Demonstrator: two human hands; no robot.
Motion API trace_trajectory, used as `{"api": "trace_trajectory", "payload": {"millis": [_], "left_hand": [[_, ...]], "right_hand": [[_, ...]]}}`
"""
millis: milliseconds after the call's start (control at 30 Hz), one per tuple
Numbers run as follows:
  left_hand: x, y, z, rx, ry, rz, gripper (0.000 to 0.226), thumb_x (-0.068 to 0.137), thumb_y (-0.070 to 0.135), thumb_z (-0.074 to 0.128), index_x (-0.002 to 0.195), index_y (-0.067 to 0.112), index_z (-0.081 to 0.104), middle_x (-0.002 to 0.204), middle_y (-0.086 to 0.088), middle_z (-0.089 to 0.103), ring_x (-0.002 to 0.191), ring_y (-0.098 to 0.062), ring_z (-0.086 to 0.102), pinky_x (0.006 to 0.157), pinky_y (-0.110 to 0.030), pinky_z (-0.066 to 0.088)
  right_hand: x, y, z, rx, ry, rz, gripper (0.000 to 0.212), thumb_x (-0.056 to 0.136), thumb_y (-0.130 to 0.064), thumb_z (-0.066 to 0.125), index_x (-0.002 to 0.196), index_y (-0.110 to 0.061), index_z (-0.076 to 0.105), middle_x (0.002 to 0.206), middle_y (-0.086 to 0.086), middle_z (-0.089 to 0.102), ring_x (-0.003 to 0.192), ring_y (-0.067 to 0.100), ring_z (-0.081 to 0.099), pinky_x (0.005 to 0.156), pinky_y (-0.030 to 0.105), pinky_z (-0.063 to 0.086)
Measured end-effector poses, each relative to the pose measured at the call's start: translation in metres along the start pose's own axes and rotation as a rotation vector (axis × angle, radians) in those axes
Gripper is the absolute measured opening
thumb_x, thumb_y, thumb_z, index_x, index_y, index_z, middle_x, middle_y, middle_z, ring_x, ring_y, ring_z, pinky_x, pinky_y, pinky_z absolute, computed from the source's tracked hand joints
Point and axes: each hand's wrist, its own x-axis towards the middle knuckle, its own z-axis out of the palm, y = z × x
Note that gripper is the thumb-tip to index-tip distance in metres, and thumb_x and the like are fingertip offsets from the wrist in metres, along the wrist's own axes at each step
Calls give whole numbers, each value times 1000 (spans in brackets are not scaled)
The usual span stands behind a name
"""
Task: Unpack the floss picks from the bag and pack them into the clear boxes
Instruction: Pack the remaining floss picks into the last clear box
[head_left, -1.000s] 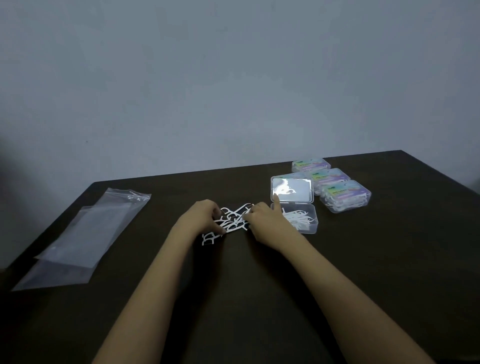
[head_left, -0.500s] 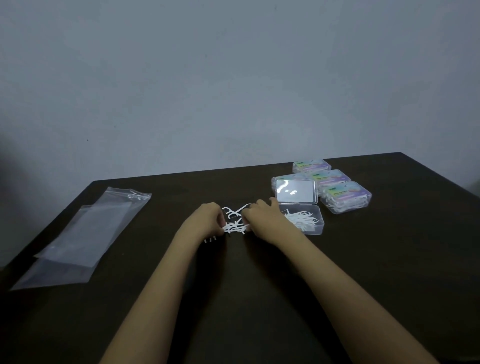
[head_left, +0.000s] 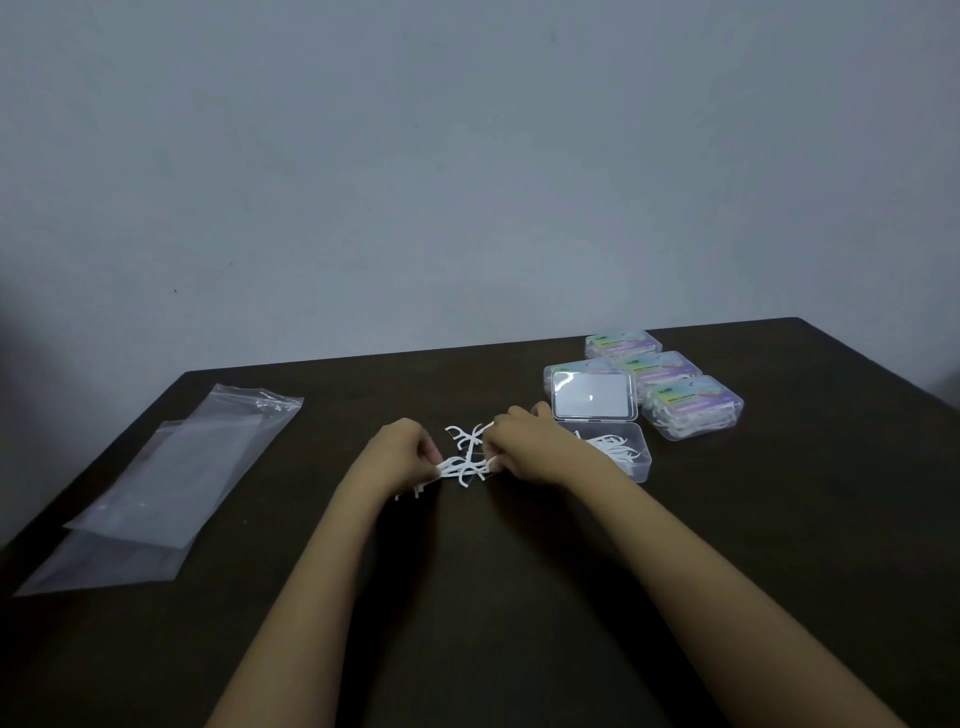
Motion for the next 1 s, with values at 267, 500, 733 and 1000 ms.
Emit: {"api": "trace_trajectory", "payload": {"millis": [267,500,733,1000], "left_hand": [[-5,-8,-10,-348,-77,43,16,86,1,61,74,12,60,68,-2,60,60,-12,52,59,-21,45],[-4,20,2,-516,11,176,14,86,3,60,80,16,58,71,-2,58,58,-8,53,54,-16,45],[14,83,20,-559,89,315,11,84,2,63,83,12,60,70,-2,59,56,-8,57,48,-13,47],[27,121,53,-229,45,419,19,77,6,72,96,4,69,91,-9,69,71,-7,58,72,-13,50]], "right_hand": [[-18,15,-3,511,202,99,16,91,-24,54,77,-29,49,92,0,56,97,17,48,92,30,34],[-58,57,-18,803,525,245,9,85,-14,64,78,-19,61,75,-8,60,71,2,55,69,14,45],[-70,74,-9,714,354,370,18,82,-13,67,100,-11,70,99,4,68,79,4,55,77,21,46],[-82,96,-9,703,550,554,20,88,-7,58,106,-8,67,110,10,66,93,11,54,83,21,41]]}}
